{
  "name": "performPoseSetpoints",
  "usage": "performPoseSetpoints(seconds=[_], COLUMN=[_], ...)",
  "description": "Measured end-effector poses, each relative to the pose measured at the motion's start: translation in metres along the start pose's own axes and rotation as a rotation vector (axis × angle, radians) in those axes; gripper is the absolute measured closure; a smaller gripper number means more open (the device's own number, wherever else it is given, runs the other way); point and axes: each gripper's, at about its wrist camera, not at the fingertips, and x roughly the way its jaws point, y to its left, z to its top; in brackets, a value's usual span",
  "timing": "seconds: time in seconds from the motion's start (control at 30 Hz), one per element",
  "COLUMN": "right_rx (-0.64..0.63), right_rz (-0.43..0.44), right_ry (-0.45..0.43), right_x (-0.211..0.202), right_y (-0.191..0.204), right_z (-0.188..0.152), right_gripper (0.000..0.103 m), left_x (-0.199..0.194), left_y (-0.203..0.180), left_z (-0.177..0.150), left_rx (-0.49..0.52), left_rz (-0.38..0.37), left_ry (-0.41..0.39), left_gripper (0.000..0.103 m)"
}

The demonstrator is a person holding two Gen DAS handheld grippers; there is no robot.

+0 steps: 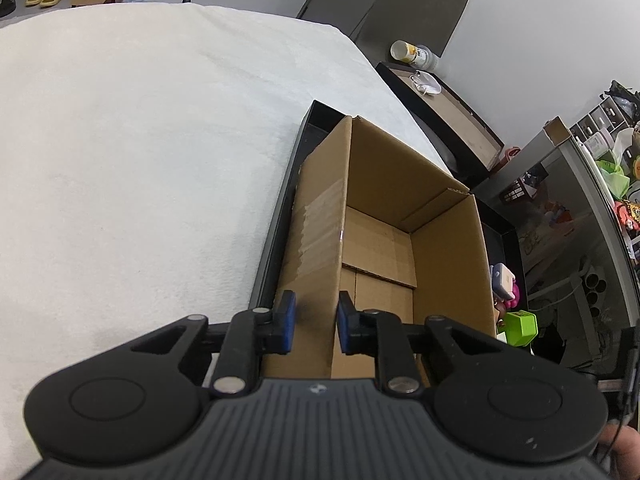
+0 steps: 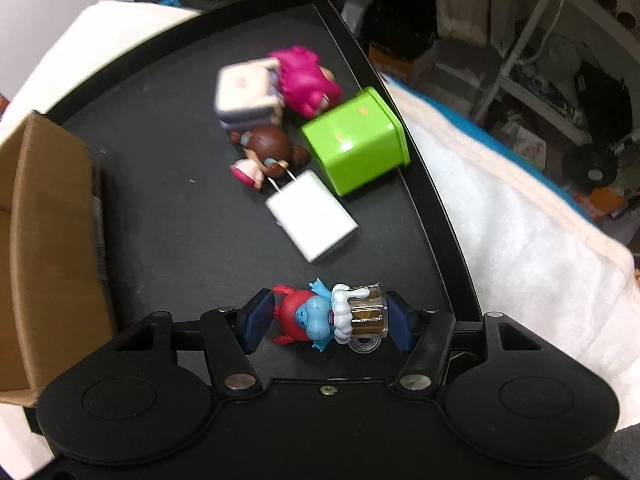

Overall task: Organize rigid objects
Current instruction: 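Carry the figurine with the right gripper into the cardboard box and release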

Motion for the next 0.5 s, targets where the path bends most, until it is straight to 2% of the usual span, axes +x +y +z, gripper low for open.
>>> performPoseSetpoints(seconds=[0.5], right_rx=[-0.098], right_rz=[0.05], right_ry=[-0.119], right_x=[-0.061], right_y=[0.039], right_z=[0.003], right_gripper=[0.044], left_x=[-0.002], left_y=[-0.001], left_z=[0.0], left_rx=[0.001], left_rz=[0.006], left_ry=[0.0], left_gripper=[0.083])
